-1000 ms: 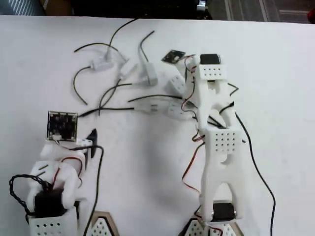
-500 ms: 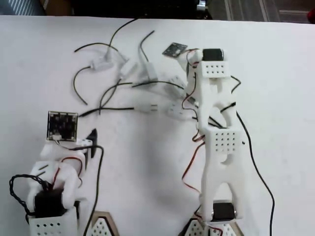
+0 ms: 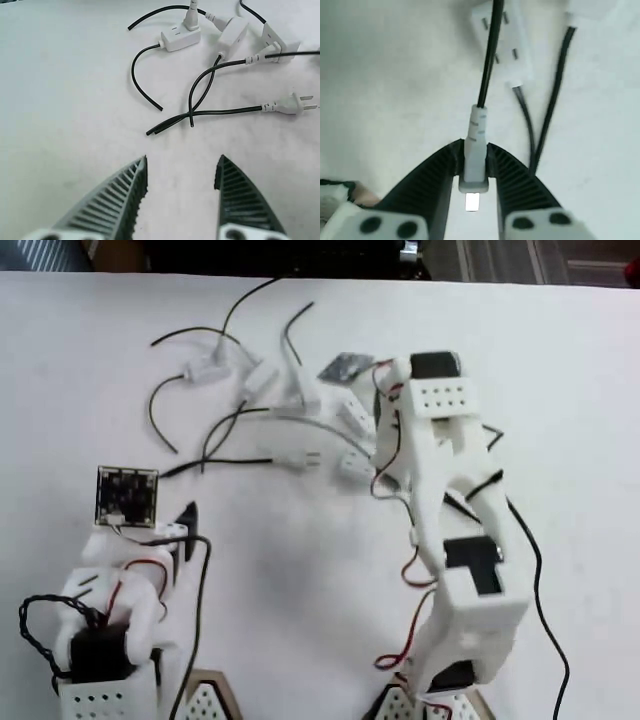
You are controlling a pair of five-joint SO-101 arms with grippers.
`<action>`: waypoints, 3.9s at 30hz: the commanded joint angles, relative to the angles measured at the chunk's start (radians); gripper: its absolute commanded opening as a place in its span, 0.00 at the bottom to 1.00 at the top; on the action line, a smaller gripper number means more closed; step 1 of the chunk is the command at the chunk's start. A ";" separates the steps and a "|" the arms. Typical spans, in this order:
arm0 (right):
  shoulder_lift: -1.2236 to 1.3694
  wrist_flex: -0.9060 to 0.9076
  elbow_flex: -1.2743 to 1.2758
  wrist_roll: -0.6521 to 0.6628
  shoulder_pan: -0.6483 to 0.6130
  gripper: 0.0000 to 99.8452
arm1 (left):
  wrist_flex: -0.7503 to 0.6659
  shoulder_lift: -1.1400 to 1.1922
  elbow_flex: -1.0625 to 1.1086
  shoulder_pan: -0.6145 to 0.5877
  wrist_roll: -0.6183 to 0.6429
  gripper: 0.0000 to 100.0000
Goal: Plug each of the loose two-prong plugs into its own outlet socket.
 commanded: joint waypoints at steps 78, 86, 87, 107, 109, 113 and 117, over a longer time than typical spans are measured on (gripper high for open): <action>-1.101 -0.318 0.735 -0.474 -0.269 0.02 | -0.193 -0.012 0.002 0.005 0.043 0.23; -1.250 -0.674 0.968 -0.664 -0.418 0.02 | -0.252 -0.010 0.002 0.151 0.097 0.23; -1.267 -0.720 1.003 -0.678 -0.430 0.02 | -0.252 -0.010 0.002 0.157 0.097 0.23; -1.709 -1.012 1.413 -0.767 -0.676 0.02 | -0.316 -0.010 -0.005 0.306 0.011 0.23; -1.733 -1.012 1.428 -0.764 -0.687 0.02 | -0.315 -0.012 -0.005 0.351 -0.012 0.23; -1.741 -1.006 1.447 -0.763 -0.684 0.02 | -0.298 -0.012 -0.029 0.390 -0.017 0.23; -1.741 -1.006 1.461 -0.761 -0.682 0.02 | -0.221 -0.012 -0.095 0.461 -0.020 0.23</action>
